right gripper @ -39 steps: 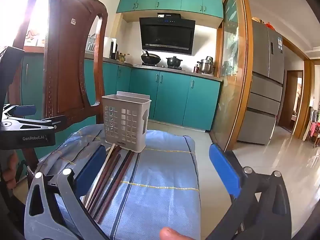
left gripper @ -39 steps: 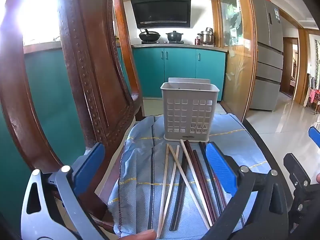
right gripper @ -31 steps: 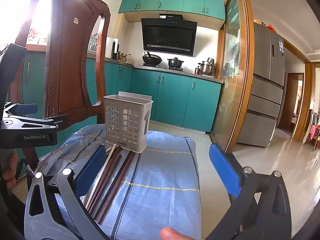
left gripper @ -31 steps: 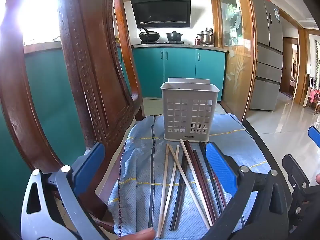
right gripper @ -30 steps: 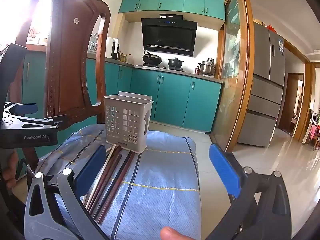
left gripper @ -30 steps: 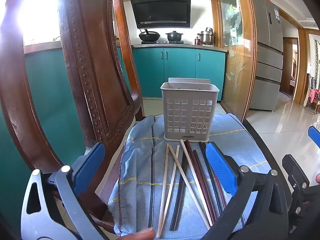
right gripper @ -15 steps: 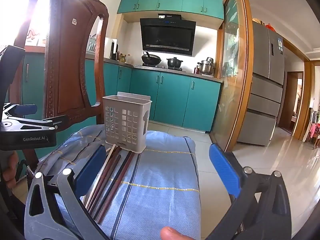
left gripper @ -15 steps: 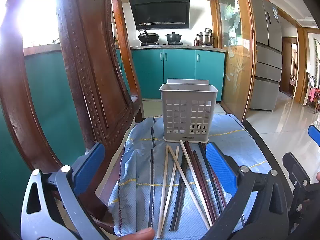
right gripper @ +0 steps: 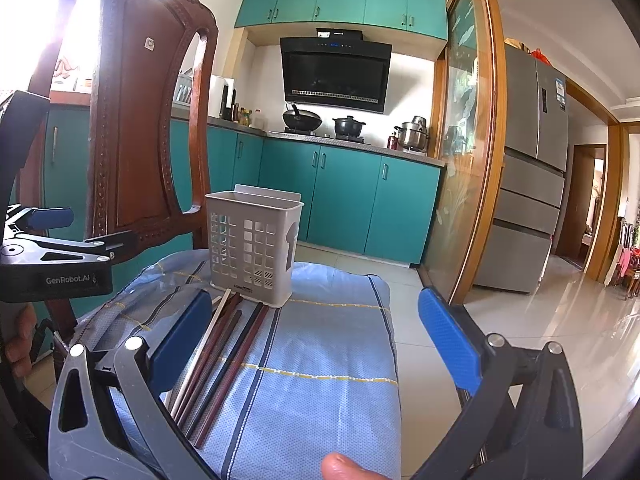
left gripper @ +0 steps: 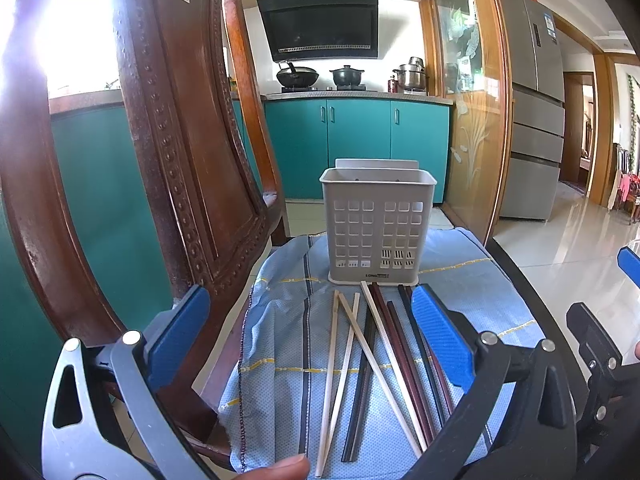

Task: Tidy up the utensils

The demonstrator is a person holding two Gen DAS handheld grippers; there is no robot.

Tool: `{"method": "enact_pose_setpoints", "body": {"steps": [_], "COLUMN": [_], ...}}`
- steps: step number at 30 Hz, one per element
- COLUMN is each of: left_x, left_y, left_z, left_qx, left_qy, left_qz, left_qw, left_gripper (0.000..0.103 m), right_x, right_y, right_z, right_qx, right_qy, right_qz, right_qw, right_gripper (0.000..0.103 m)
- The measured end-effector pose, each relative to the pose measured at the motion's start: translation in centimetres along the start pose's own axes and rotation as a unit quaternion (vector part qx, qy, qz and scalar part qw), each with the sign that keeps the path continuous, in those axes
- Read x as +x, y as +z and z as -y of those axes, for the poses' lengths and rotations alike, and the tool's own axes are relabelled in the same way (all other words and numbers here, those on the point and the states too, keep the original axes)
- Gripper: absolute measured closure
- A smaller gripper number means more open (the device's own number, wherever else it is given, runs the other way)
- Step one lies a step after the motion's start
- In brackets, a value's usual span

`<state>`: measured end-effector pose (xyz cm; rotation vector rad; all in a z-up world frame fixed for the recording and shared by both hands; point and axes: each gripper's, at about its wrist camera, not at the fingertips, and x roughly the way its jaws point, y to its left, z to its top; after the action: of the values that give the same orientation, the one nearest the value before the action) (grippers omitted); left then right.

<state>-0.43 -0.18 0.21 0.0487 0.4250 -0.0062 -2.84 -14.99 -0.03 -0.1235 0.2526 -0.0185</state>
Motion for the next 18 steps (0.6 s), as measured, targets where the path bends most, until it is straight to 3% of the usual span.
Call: {"method": "enact_pose_setpoints", "body": {"steps": [18], "left_x": [0.2], "left_y": [0.02], "left_z": [0.03], "left_qx": [0.004], "left_qy": [0.003], "left_qz": [-0.001], "left_qw": [1.0], "left_gripper": [0.003], "right_x": [-0.05], "right_y": [-0.01], "right_z": [-0.21], "right_qx": [-0.008], "right_qy": [-0.005], "right_qz": [0.002], "right_qw": [1.0], "right_gripper": [0.003]}}
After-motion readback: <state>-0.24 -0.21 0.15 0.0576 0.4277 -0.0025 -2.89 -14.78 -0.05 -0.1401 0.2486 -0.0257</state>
